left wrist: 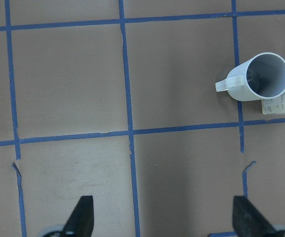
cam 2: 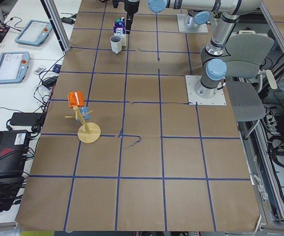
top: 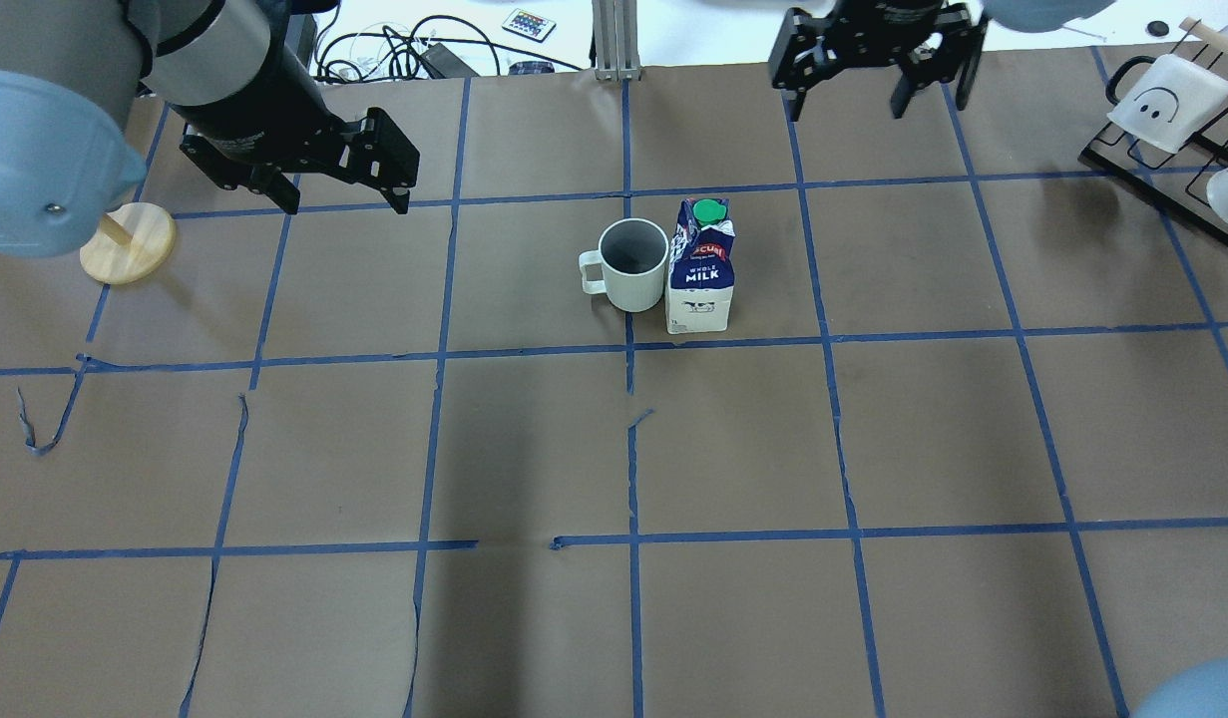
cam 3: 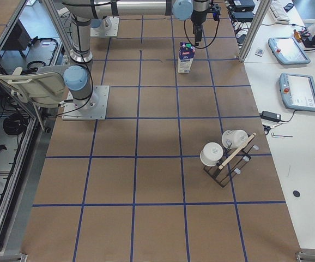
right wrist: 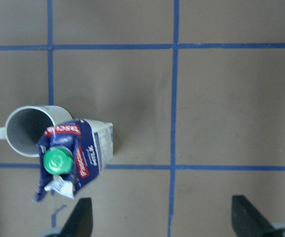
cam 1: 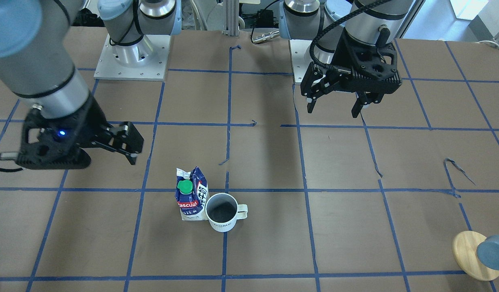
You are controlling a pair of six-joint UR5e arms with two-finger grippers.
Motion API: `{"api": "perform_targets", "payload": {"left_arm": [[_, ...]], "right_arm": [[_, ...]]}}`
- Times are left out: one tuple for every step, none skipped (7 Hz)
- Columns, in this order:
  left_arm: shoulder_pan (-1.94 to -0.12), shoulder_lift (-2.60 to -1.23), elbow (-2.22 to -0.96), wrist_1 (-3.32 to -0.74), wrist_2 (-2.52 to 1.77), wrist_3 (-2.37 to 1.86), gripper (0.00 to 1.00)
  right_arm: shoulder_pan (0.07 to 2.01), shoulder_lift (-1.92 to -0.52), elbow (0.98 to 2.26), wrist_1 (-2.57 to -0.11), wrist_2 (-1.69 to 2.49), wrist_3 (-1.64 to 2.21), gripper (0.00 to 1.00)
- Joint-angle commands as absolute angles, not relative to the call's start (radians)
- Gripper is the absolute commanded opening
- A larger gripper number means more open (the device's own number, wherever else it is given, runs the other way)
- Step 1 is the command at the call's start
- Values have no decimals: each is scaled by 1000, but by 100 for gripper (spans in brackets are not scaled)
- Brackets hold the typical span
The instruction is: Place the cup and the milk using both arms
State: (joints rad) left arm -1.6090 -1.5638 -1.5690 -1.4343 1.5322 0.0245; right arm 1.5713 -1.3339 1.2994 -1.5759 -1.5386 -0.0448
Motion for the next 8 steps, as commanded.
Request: {"api": "perform_targets", "payload": {"left_arm": [[-1609,-1563,-1568,-1434,1532,25,100],[-1608,-1563,-1568,-1434,1532,25,100],[-1609,-1563,-1568,-1434,1532,25,100],[-1608,-1563,-1568,-1434,1532,25,100],[-1609,-1563,-1569,-1434,1532,25,100],[-1608,-1562,-1569,-1434,1534,25,100],[-1608,-1560,-1569,-1434,1534,25,100],[-1609,-1560,-1568,-1434,1534,25,100]], "right_arm": [[1531,-1533,1452,-1471,-1533,-154,100],[1532,-1592,1529,-1544,-1529,-138,100],[1532,-1597,1528,-1601,-1537,-143,100],[1546,-1600,1522,-1601,-1540,-135,100],[1580,-1597,1508,-1605,-1570,-133,100],[1585,-1591,1515,-1606,-1577,-138,100],[1594,-1600,1517,-1606,-1571,-124,100],[1609,-1595,1513,-1609,-1577,-97,100]]}}
